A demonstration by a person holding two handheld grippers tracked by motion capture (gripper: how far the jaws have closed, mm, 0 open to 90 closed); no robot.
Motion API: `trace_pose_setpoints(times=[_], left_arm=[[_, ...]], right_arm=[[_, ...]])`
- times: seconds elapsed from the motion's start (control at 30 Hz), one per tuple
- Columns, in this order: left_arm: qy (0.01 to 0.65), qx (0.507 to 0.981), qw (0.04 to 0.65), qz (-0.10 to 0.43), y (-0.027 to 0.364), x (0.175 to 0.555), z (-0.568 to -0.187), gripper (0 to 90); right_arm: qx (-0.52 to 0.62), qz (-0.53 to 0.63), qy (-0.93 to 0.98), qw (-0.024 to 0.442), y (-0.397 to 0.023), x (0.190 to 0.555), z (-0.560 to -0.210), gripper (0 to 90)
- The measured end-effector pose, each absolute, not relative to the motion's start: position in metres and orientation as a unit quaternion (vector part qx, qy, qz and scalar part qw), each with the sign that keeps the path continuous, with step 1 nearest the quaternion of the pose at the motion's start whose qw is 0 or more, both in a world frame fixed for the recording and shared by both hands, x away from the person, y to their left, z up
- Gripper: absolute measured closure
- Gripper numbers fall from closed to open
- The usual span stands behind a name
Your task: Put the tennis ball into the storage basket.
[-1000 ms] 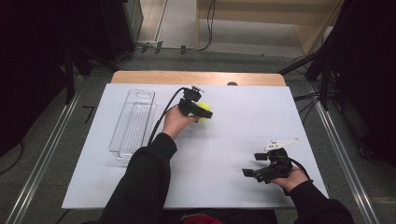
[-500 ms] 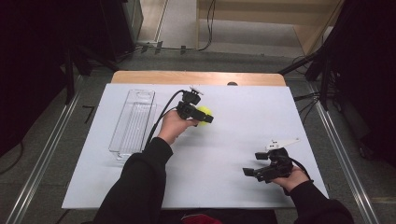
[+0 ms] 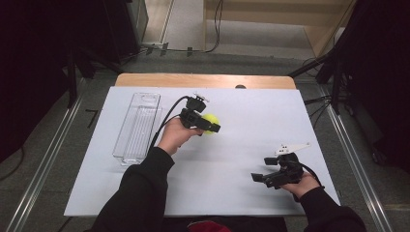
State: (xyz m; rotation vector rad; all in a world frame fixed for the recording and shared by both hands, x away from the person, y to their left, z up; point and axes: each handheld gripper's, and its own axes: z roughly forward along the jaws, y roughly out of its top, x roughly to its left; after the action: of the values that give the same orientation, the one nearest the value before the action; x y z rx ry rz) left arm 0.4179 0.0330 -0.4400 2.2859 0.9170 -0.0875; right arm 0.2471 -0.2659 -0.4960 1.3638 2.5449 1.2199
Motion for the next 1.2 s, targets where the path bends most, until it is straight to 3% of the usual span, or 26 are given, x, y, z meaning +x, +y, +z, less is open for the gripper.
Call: trace_pose_setpoints(times=[1.2], left_arm=[[0.329, 0.886, 0.324, -0.039, 0.055, 0.389, -0.426, 26.2]], right_arm=[[0.432, 0.391, 0.812, 0.006, -0.266, 0.246, -0.495, 5.8]])
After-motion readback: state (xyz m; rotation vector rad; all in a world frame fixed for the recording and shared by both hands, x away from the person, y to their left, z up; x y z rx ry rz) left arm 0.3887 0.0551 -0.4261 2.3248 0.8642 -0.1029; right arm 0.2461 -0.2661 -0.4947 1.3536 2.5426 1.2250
